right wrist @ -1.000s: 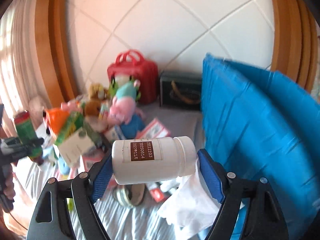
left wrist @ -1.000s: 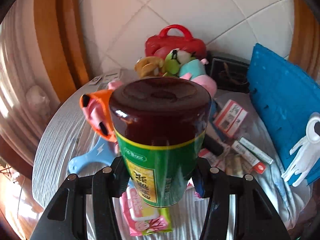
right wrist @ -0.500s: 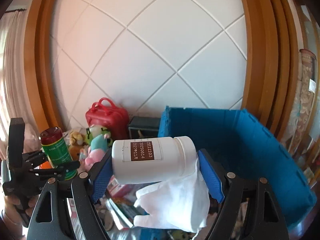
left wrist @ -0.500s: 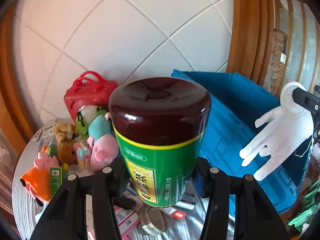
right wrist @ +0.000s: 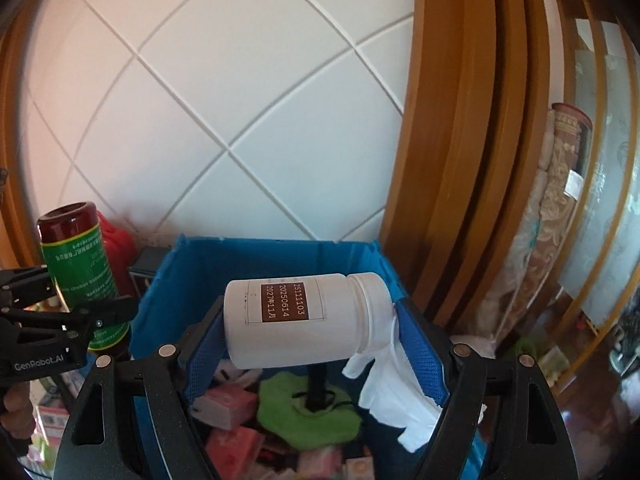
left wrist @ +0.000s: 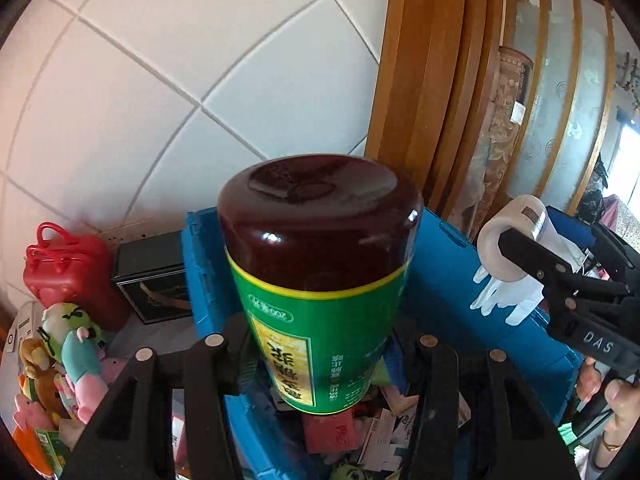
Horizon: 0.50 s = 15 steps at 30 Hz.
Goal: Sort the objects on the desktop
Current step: 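Carry both bottles into the blue crate and open both tools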
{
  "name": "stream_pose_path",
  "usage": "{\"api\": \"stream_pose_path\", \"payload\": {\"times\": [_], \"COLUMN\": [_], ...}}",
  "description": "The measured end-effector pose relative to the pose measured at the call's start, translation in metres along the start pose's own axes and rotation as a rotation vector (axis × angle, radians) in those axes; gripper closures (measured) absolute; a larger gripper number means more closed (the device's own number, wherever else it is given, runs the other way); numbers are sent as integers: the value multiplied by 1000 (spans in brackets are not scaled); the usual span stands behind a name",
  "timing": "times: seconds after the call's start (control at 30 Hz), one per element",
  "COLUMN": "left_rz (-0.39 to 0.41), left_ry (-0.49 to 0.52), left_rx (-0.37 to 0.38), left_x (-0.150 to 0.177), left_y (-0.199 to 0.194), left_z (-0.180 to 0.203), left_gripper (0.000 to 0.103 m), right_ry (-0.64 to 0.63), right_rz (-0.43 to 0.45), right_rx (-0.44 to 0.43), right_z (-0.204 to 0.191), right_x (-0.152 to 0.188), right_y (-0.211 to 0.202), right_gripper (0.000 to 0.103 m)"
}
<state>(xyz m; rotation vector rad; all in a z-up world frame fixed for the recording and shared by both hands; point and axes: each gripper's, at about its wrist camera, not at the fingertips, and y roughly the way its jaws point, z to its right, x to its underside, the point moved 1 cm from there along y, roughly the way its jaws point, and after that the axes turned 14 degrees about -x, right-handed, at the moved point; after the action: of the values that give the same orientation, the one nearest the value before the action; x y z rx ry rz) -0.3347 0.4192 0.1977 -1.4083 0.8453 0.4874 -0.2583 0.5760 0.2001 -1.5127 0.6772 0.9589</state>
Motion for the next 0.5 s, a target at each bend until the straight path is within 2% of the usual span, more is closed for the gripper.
{"api": "stream_pose_path", "payload": {"times": [0.13, 0.23, 0.37, 0.43, 0.47, 0.5], "left_rz": [-142, -245, -340, -362, -398, -419], "left_ry": [46, 88, 133, 154, 170, 166], "left_rx": [-42, -82, -138, -172, -184, -174], "left_x": [-9, -2, 14, 21, 25, 25], "left_y": [77, 132, 181, 196, 202, 205], "left_z": [34, 53, 67, 75, 77, 78], "left_gripper": [53, 53, 53, 53, 53, 53], "right_ry": [84, 133, 178, 178, 176, 169], "right_rz": [-104, -186, -273, -327, -348, -346], "right_rx": [-8, -21, -20, -3, -15, -26], "right_z": [49, 67, 84, 85, 84, 84], "right_x": [16, 37, 63, 75, 80, 81], "right_y": [58, 106, 153, 169, 172, 174], "right_gripper": [22, 22, 22, 22, 22, 22]}}
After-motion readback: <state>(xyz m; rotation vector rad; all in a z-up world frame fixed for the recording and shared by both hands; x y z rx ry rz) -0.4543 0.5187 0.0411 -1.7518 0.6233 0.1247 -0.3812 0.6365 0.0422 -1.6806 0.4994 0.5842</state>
